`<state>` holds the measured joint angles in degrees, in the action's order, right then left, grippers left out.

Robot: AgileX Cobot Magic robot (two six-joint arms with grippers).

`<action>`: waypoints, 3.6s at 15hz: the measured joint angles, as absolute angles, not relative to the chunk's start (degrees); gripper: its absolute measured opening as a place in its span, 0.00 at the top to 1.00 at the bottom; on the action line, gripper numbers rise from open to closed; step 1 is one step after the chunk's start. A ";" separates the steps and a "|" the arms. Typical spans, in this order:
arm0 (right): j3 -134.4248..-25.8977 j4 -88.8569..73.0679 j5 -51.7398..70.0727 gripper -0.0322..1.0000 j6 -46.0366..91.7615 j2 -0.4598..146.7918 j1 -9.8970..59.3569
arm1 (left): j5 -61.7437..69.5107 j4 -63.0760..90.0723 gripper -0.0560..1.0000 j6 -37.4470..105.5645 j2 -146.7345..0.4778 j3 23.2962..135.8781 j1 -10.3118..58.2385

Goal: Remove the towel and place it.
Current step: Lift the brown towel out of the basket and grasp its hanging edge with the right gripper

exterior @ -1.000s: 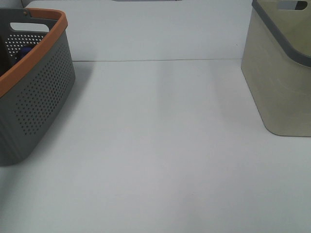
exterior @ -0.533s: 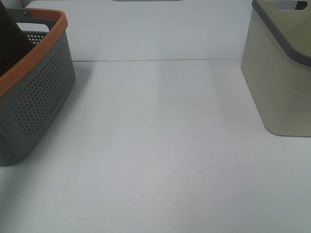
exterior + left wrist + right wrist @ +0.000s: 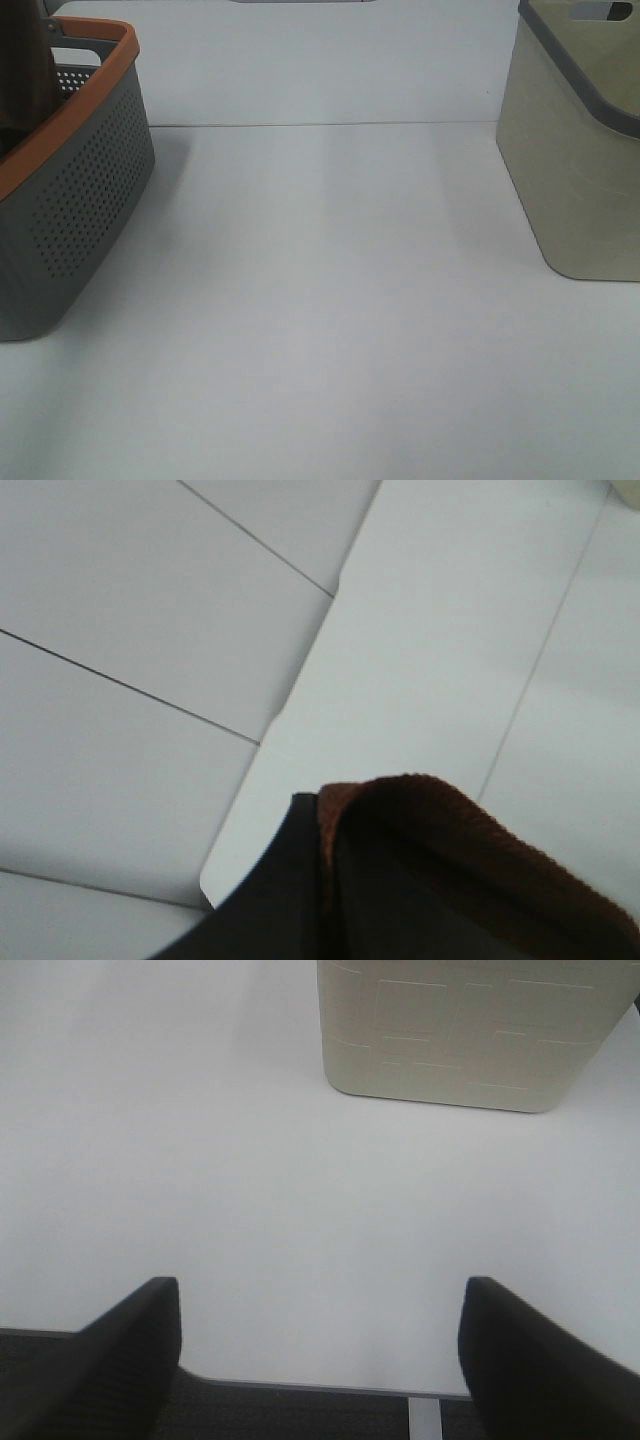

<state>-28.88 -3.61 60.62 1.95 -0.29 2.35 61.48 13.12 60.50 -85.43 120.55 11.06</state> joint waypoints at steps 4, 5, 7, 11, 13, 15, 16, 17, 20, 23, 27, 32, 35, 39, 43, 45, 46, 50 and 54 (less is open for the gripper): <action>-28.88 -3.95 60.62 0.23 1.95 -0.29 2.35 | 53.80 13.01 0.95 58.27 -86.52 121.18 18.33; -28.88 -5.04 60.50 0.23 1.95 -0.29 2.35 | 53.51 12.89 0.95 57.93 -87.61 121.30 20.17; -28.88 -7.68 60.33 0.23 2.41 -0.29 2.35 | 53.92 10.31 0.95 56.09 -91.50 121.30 24.29; -28.88 -9.68 60.33 0.23 2.58 -0.29 2.35 | 54.60 -4.18 0.95 48.59 -100.90 121.30 35.01; -28.88 -9.91 60.16 0.23 2.58 -0.29 2.35 | 54.60 -9.00 0.95 46.41 -103.76 121.30 38.67; -28.88 -10.77 60.16 0.23 3.95 1.26 2.35 | 54.55 -10.08 0.95 45.32 -105.77 121.30 40.91; -29.11 -11.17 60.16 0.23 5.39 3.09 2.35 | 54.55 -10.08 0.95 45.15 -106.46 121.30 41.65; -29.22 -11.63 60.05 0.23 6.36 4.24 2.35 | 54.55 -10.08 0.95 45.15 -106.63 121.30 41.88; -29.85 -15.76 57.64 0.23 13.24 11.57 2.35 | 54.60 -9.45 0.95 44.52 -107.31 121.30 42.69; -29.91 -29.16 51.68 0.23 27.33 19.94 2.35 | 54.60 -9.11 0.95 43.89 -107.31 121.30 42.74; -29.91 -45.61 45.72 0.23 42.63 28.13 2.35 | 54.60 -8.94 0.95 43.89 -107.31 121.30 42.74; -29.91 -71.56 39.82 0.23 67.32 45.03 2.35 | 54.72 -8.71 0.95 43.83 -107.31 121.30 42.74; -29.91 -80.27 39.02 0.23 77.64 54.32 2.35 | 54.77 -8.59 0.95 43.83 -107.31 121.30 42.74; -29.91 -94.48 37.30 0.23 95.97 69.67 2.35 | 54.77 -8.42 0.95 44.06 -107.31 121.30 42.74; -35.18 -98.78 35.52 0.23 111.61 83.71 2.35 | 55.75 -8.37 0.95 45.66 -107.31 121.30 42.80; -38.73 -99.01 37.36 0.23 112.30 86.00 2.35 | 56.61 -8.37 0.95 47.56 -107.31 121.30 42.80; -39.94 -99.12 39.13 0.23 113.33 87.15 2.35 | 56.89 -8.19 0.95 47.78 -107.31 121.30 42.80; -41.71 -99.06 41.77 0.23 117.91 91.85 3.90 | 56.78 -7.39 0.95 48.01 -107.31 121.30 42.80; -45.72 -99.12 32.77 0.23 119.29 96.43 9.34 | 56.95 -7.28 0.95 48.01 -107.31 121.30 42.80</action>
